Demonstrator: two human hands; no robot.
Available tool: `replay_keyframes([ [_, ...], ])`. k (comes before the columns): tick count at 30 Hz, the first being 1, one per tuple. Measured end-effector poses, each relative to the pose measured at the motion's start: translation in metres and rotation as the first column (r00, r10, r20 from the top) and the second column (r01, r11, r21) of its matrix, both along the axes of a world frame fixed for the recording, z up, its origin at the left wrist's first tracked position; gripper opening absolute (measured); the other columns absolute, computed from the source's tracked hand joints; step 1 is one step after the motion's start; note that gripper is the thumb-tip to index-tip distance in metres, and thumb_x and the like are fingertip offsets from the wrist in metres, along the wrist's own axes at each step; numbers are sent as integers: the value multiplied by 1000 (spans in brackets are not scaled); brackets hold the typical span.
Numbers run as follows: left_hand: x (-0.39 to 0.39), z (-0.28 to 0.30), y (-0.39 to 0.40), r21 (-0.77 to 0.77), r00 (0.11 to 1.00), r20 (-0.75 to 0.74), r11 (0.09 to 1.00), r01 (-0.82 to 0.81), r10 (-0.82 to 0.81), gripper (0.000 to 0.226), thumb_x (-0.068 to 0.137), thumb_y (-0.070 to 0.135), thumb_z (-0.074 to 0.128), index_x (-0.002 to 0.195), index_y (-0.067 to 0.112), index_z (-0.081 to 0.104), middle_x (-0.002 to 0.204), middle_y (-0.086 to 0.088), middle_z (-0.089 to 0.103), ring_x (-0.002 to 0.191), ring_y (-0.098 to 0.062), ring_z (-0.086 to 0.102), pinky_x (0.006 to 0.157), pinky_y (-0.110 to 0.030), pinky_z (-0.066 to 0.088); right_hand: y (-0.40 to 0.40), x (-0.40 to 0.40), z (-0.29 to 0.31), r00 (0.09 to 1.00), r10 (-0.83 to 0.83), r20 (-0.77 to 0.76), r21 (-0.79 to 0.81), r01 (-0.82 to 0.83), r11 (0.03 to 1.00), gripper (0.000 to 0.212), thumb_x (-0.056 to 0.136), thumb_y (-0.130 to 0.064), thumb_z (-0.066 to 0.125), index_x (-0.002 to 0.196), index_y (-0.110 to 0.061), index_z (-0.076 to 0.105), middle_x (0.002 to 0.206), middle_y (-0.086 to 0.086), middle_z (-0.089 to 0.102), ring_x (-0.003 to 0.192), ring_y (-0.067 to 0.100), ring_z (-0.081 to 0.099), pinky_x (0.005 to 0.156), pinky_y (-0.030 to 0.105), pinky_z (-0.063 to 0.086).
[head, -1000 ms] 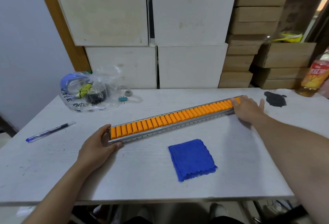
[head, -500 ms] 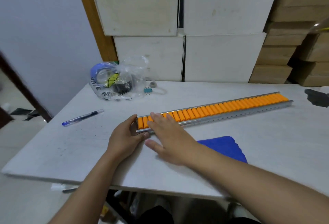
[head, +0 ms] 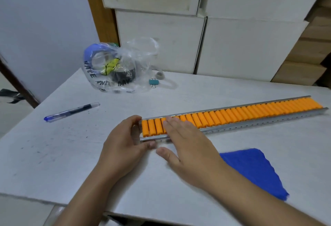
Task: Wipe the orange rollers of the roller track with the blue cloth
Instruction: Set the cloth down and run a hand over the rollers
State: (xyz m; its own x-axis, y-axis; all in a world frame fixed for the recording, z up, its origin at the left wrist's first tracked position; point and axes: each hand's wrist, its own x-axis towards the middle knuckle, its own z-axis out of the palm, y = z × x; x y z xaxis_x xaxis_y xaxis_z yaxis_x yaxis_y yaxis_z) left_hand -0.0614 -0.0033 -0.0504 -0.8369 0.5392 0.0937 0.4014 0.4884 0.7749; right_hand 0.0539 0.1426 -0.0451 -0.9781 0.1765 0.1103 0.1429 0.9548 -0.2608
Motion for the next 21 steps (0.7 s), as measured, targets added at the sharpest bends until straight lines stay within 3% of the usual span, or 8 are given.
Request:
replay_keyframes([
  [3,-4,-4,1,-12,1000,-7,1000,-2,2,60,62,33,81,108,48,45,102,32,50,102,-1,51,85,-28,39,17,15,2,994,-90,58,40,88,995,83,81,-71,0,151,-26,-2,158,-13,-8,143,2,-13,115,24,-13],
  [5,-5,-7,2,-22,999,-32,1000,-1,1,64,64,32,80,117,42,47,104,29,51,106,-5,50,87,-29,38,28,22,1,987,-145,67,94,138,986,83,83,-72,-2,151,-24,-2,159,-10,-6,144,3,-11,115,27,-12],
  [8,-7,-8,3,-8,999,-36,1000,13,-13,61,64,31,80,111,46,44,104,27,51,106,-7,50,86,-29,38,36,27,0,968,-240,77,113,230,966,87,81,-71,-5,151,-21,0,159,-6,-4,144,4,-11,115,30,-12],
  [11,-7,-8,3,10,999,-24,1000,25,-24,62,63,30,81,106,50,41,103,28,51,105,-5,50,84,-27,37,28,24,5,958,-278,75,49,275,960,92,74,-75,-12,149,-23,-12,157,-7,-19,139,2,-26,113,29,-18],
  [14,-7,-9,3,25,1000,2,999,26,-26,64,60,34,83,111,46,45,108,24,55,106,-5,52,87,-29,40,1,10,17,995,-93,37,-22,94,995,84,81,-74,-4,150,-27,-9,156,-11,-20,139,0,-27,114,32,-18],
  [17,-8,-10,4,40,999,25,999,22,-23,68,50,47,75,113,41,49,108,21,59,104,-4,56,90,-33,45,-26,-11,23,991,129,27,-61,-128,990,83,85,-71,13,152,-20,9,160,-5,-2,144,4,-13,115,35,-15],
  [21,-9,-11,4,53,1000,22,999,12,-13,53,59,29,69,106,44,50,103,21,64,100,-4,61,85,-41,51,-39,-26,18,983,185,23,-32,-184,982,85,86,-69,18,151,-14,14,161,0,5,146,8,-7,115,38,-15],
])
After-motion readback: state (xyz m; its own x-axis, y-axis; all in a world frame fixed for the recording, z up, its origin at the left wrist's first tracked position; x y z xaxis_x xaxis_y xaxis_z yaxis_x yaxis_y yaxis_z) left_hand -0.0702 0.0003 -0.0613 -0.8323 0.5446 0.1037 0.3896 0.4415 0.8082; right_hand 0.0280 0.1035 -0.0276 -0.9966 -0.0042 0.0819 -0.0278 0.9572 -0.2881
